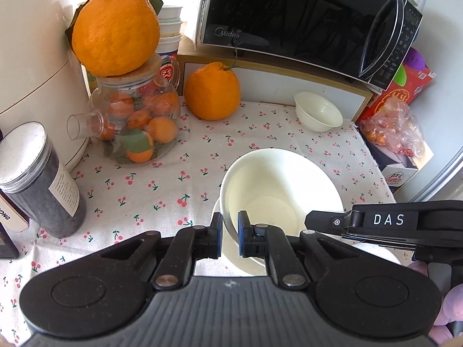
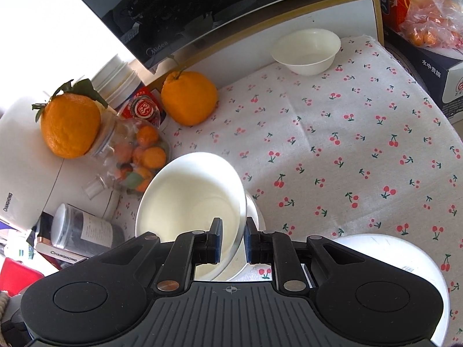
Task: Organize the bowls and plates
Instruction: 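Lower the cream bowl into the white bowl and open both grippers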
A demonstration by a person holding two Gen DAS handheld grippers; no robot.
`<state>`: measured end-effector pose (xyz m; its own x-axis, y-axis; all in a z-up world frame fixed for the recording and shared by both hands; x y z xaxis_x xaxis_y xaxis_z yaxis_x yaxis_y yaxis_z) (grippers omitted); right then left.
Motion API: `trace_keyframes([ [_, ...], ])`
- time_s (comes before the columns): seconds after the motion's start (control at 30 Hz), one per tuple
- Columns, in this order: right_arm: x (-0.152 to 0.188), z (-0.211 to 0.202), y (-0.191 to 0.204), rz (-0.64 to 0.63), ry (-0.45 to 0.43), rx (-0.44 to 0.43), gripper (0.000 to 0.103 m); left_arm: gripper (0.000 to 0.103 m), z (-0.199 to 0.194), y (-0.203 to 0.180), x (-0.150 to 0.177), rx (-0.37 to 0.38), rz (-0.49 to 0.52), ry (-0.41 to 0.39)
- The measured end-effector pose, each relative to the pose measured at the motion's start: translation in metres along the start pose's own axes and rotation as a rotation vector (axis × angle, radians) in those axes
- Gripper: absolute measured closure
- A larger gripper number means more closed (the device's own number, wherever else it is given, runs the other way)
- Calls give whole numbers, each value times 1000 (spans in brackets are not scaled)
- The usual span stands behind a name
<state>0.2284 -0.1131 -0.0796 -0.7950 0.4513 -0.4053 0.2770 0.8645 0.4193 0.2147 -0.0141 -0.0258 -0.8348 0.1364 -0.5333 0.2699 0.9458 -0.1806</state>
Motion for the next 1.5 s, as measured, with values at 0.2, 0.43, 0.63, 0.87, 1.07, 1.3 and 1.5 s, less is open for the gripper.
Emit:
trace_keyframes([
  [0.2, 2, 7, 2, -14, 11, 16, 85, 94, 7, 3, 2, -8, -2, 20],
  [0.43, 3, 13, 2, -26, 23, 31, 85, 94, 13, 5, 5, -21, 1, 35],
  [0.63, 5, 19, 1, -36, 39, 45, 85, 93, 18, 6, 8, -28, 2, 53],
  [0.87, 6, 24, 1, -50, 54, 57, 85, 93, 24, 8, 10, -36, 3, 68],
  [1.07, 7, 26, 1, -57, 60, 57, 85, 93, 26, 8, 11, -41, 9, 71],
  [1.3, 7, 24, 0, -49, 68, 43, 85, 93, 27, 9, 12, -40, 6, 71],
  [1.5, 5, 19, -2, -43, 66, 28, 85, 93, 29, 9, 13, -37, 8, 67],
])
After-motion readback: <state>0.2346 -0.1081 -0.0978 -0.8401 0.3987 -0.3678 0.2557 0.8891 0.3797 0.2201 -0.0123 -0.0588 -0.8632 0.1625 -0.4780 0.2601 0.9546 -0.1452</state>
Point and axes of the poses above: each gripper's, at about its wrist camera, not at the fingertips, and z roughly the way its jaws point, y to its left, x to its underside, the point moved 6 cm from there along z, roughly the way its jaws point, and after that the axes turned 6 degrees about y, right-handed, at the moved point
